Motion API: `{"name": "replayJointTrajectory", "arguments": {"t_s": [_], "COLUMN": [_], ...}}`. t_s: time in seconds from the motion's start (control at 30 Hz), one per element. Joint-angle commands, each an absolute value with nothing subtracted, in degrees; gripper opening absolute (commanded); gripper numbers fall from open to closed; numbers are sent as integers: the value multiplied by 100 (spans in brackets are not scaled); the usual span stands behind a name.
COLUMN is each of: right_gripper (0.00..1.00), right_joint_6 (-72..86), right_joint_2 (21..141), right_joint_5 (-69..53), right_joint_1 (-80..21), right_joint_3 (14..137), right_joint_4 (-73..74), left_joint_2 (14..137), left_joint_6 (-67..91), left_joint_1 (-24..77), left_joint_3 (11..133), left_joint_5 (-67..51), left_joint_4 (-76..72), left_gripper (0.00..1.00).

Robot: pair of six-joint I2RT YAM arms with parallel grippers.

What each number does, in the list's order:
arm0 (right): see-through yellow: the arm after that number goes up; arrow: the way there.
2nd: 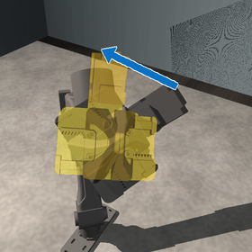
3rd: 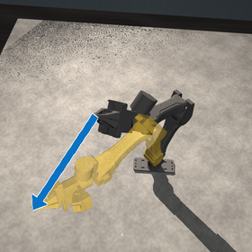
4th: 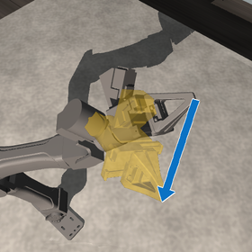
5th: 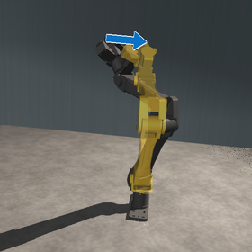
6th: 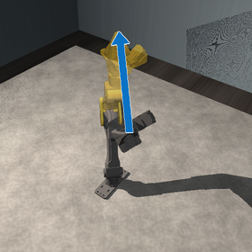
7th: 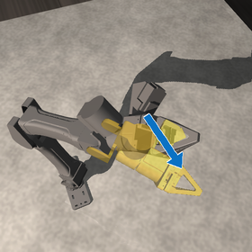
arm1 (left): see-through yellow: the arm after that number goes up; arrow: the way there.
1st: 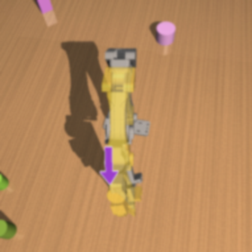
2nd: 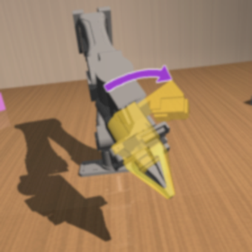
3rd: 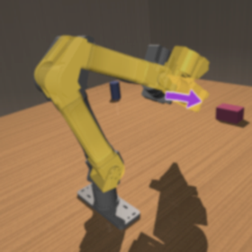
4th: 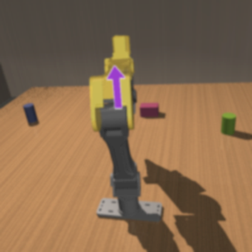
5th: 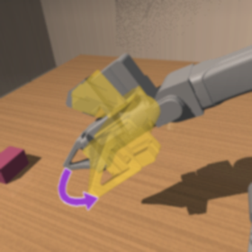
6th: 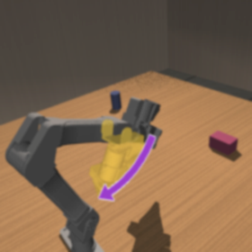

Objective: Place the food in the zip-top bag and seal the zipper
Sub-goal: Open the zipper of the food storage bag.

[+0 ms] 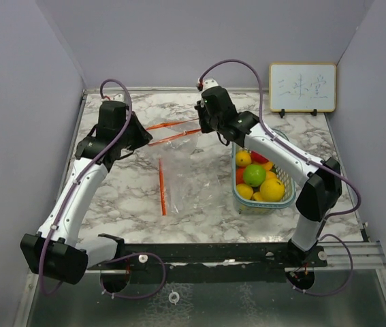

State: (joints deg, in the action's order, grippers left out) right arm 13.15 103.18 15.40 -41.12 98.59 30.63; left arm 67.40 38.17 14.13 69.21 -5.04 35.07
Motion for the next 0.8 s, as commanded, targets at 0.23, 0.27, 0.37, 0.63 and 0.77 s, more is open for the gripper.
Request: {"name": "replayJointTrajectory", "arguments": {"t_s": [0.23,0.27,0.37,0.63,0.77], "right_gripper": [32,40,58,97,98], "right_joint_6": [1479,1342,1233,1641,2257], "right_joint_2": [9695,9638,9517,8962,8992], "right_joint_5": [734,418,73,1008,1706], "right_joint_1": [-3818,-3823,-3823,-3774,-3410], "right_joint_3": [8843,8966,9471,9854,10008], "right_joint_4": [2660,2698,3166,4281,5598], "left_joint_2": [7587,7714,8012,8594,8754], "left_joint_6": [2954,3007,3073,3081,3076], "left_joint_1": [1232,1248,1394,1784,1881], "left_joint_3": [8399,8385,8213,7895,7942], "left_joint_5": [-498,-597,-661,-699,-788], "left_joint_4": [3771,3696,3519,3307,3180], "left_gripper": [0,0,0,0,0]}}
